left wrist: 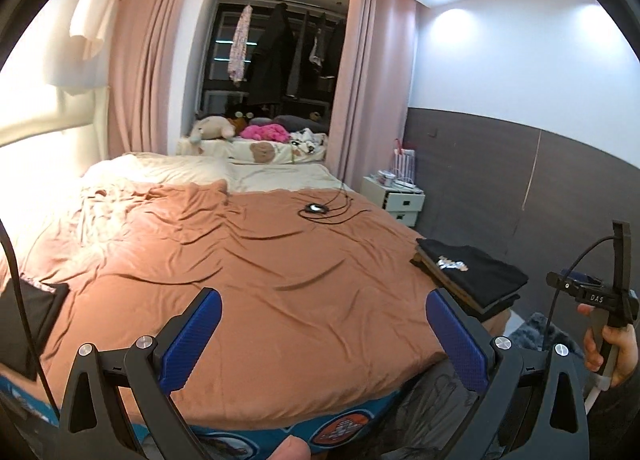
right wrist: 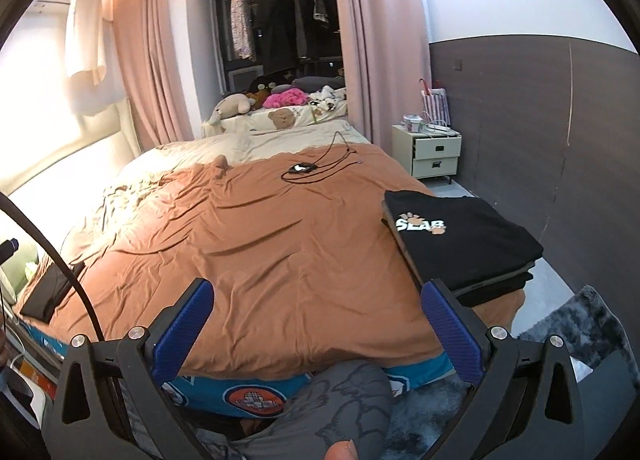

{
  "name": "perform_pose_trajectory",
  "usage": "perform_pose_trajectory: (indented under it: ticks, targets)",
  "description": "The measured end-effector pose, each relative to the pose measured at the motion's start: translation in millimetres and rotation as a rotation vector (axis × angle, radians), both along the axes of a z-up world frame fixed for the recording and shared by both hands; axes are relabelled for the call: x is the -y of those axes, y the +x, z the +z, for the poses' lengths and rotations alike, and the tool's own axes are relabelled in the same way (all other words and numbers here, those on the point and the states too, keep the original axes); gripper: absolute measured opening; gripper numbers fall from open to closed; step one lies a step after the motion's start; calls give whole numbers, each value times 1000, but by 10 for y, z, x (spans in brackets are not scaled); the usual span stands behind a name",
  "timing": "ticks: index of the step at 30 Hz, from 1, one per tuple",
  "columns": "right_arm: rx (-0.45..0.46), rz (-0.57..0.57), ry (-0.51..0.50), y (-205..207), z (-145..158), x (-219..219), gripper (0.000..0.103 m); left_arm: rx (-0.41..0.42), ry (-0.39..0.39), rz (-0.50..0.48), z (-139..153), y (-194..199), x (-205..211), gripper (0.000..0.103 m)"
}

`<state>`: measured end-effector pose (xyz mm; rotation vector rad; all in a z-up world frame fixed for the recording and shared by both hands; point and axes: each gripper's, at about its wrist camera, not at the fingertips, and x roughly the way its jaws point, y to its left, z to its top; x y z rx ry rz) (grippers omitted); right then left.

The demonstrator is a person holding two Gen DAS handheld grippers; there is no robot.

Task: Fold small clothes

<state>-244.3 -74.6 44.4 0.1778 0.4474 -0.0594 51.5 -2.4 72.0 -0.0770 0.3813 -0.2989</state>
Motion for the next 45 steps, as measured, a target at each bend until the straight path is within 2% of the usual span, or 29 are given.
perform_pose_trajectory:
  ticks: [6,11,15,20,28,45]
  targets:
    - [14,20,16,8,-163,-126,103,-20,4,24,-222,-100,-80,103]
    - [4,32,-11,61,-302,-239,103,-21,39,83,-421,-157,-131,103]
    - [-2,33,-24,54,-386,-370,103,-37,36,115,-591,-217,-196,103]
    - [21,30,-17,14,-453,-432,103,-43,52,124,-752,-234,-182,103]
    - [10,31,-7,51,-630,-528,103,-53,60,121,-875,-142,-134,103]
    - [-29,44,5,173,-630,-645,103,-89,35,125,-960,-52,-216,103]
